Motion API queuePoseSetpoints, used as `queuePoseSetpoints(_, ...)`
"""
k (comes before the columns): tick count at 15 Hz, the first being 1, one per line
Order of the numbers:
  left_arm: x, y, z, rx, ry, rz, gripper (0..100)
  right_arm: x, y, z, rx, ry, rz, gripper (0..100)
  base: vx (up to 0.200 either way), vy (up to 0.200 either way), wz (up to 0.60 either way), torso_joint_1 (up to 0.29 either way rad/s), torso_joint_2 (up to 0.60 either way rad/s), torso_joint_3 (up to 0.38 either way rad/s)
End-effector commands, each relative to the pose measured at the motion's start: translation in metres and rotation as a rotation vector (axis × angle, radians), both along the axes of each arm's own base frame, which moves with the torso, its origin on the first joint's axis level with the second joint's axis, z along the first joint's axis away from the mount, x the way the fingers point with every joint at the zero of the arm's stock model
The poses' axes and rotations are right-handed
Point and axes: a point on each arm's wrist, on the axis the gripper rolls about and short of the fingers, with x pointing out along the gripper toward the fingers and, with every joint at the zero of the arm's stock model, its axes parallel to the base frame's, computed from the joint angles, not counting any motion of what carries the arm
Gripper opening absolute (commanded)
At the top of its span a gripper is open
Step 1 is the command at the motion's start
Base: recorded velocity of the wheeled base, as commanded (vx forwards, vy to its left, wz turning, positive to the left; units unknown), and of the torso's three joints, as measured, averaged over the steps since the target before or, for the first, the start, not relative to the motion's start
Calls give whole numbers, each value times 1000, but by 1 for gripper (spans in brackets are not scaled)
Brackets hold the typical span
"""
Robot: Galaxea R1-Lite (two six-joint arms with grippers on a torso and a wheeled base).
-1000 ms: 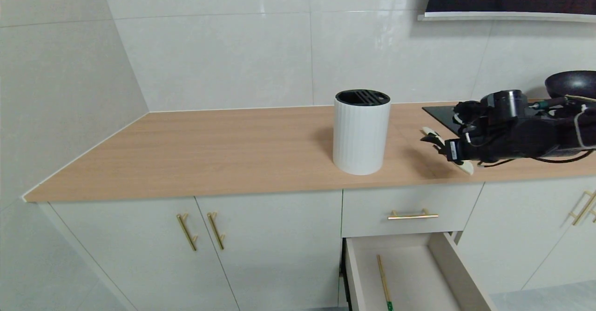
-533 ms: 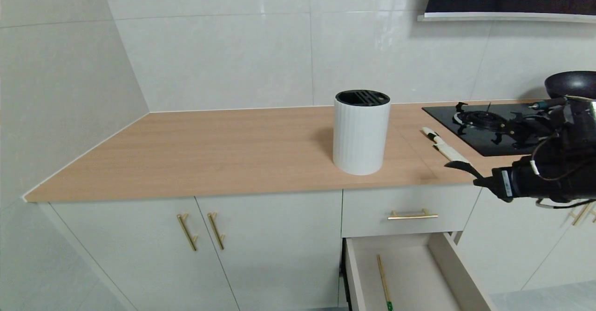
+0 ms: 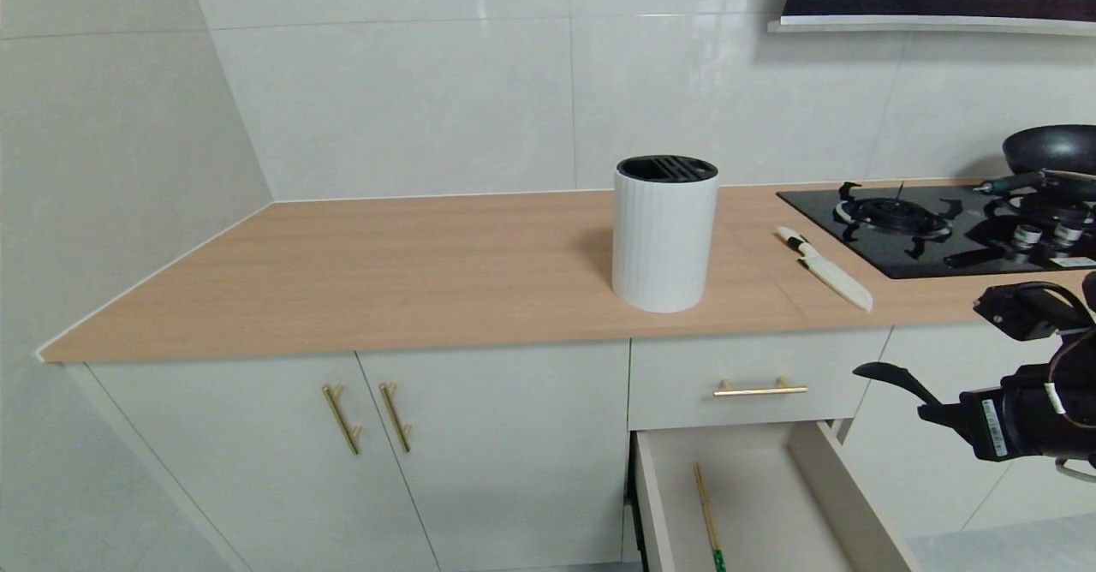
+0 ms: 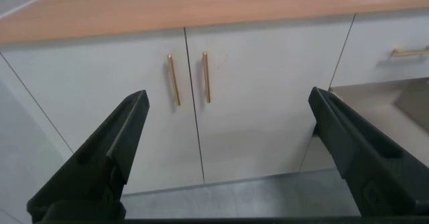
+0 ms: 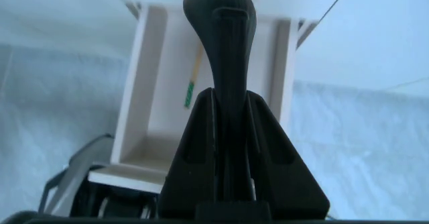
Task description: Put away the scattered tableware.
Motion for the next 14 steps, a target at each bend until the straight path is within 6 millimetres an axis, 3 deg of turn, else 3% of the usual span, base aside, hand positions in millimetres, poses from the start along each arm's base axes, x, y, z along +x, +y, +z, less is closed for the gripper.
queuePoseSetpoints(1,0,0,0,0,2,0,100,14,1,-19,-2,56,1,0,0,0,0,-173,456,271)
queuePoseSetpoints(6,0,0,0,0,1,0,100,38,3,-44,-4,70,4,0,0,0,0,-178,485,306)
queuePoseSetpoints(11,0,0,0,0,2,0,100,40,3,-48,-5,68,4,0,0,0,0,-149,470,324)
queuePoseSetpoints(14,0,0,0,0,1,0,100,53,3,-70,-29,115,-16,0,0,0,0,-118,461,341)
